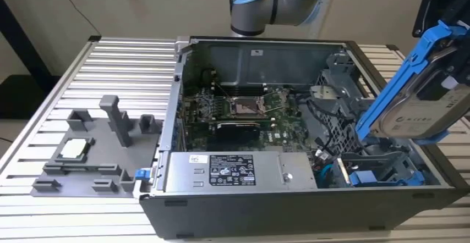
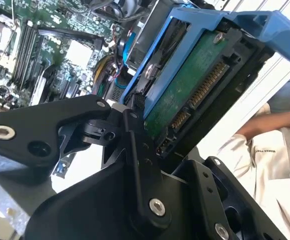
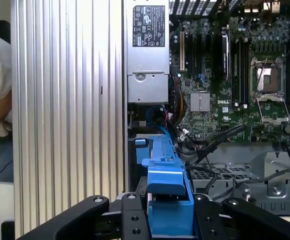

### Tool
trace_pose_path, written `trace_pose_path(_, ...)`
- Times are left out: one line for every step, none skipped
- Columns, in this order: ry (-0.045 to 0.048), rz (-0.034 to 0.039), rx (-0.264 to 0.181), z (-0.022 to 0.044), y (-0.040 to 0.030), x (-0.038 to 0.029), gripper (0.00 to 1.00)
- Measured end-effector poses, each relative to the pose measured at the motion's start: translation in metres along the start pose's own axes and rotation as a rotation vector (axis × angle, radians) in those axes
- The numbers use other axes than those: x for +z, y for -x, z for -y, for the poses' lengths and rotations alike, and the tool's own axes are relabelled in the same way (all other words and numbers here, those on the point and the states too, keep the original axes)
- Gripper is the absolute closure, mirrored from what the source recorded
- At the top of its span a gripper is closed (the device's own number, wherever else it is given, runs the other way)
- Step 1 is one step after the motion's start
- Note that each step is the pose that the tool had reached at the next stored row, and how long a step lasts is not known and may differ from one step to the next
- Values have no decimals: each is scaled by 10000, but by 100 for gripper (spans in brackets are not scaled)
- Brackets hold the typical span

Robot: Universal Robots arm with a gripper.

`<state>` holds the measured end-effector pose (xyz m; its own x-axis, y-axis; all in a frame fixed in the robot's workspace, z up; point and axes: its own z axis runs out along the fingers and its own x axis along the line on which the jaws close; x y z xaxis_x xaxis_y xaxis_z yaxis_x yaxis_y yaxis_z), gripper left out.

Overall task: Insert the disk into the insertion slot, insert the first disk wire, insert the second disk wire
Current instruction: 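Insert the disk into the insertion slot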

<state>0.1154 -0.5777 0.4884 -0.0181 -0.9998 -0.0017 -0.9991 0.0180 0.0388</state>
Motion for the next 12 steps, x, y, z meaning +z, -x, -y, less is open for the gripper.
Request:
trace_pose_path(0,-1,0,5,0,15,67)
trace_pose_path(0,2,0,10,0,31,67)
trace_pose_path(0,2,0,16,0,47,67)
trace_pose_path(0,1,0,20,0,59,67)
trace_pose_path(0,1,0,23,0,72,67)
trace_pose_path(0,1,1,27,0,87,67)
trace_pose_path(0,1,1,30,0,102,67)
trace_pose_path(0,1,0,34,0,118,67)
trace_pose_path(0,1,0,37,0,134,67)
trace_pose_path(0,1,1,38,0,147,67)
trace_pose_path(0,3,1,41,0,162,67)
trace_pose_path(-3,1,0,42,0,174,67)
